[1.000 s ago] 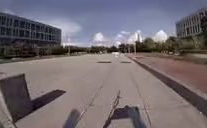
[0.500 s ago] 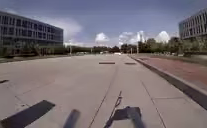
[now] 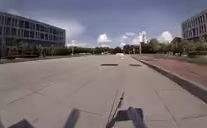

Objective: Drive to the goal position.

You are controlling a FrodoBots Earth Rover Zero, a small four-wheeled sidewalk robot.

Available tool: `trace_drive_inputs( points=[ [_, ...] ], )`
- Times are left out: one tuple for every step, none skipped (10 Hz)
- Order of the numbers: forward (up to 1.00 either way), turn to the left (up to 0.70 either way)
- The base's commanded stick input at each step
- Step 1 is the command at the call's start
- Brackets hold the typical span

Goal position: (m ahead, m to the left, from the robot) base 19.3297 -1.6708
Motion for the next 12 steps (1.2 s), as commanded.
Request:
trace_drive_inputs(
  points=[
    [1.00,0.00],
    [1.00,0.02],
    [1.00,0.01],
    [1.00,-0.01],
    [1.00,-0.01],
    [1.00,-0.01],
    [1.00,-0.01],
    [1.00,-0.01],
    [1.00,-0.01],
    [1.00,-0.01],
    [1.00,-0.01],
    [1.00,-0.01]
  ],
)
